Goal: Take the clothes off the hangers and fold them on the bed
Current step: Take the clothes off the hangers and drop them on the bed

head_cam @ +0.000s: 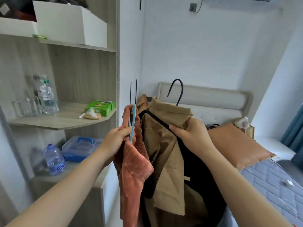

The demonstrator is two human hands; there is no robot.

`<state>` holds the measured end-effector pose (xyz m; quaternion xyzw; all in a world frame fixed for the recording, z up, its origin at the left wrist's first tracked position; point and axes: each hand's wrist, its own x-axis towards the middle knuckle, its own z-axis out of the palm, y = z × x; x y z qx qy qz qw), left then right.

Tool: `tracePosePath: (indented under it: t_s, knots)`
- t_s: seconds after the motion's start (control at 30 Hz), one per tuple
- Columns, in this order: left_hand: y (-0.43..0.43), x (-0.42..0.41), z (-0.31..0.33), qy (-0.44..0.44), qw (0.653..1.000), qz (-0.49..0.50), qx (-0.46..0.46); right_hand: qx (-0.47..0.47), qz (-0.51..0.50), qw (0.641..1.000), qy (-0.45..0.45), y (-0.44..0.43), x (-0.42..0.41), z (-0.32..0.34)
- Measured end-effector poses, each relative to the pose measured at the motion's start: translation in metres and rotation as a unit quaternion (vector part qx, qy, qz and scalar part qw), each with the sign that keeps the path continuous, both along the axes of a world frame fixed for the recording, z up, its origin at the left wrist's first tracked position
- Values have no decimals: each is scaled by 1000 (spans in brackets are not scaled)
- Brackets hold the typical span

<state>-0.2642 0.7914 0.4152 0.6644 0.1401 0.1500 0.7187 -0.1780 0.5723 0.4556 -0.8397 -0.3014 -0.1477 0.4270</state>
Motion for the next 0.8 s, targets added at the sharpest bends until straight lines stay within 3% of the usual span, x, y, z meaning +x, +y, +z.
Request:
tracePosePath:
  t_s: [0.3,0.57,0.8]
  knots:
    - [120,-2,9,18,997,-71,-23,4,-74,997,11,115,-24,17]
    - [163,13,5,3,994,-98,-56,-2,-111,994,19,163,-20,13]
    - [190,65,-13,30,994,-98,-27,0,-121,992,40,189,21,-6]
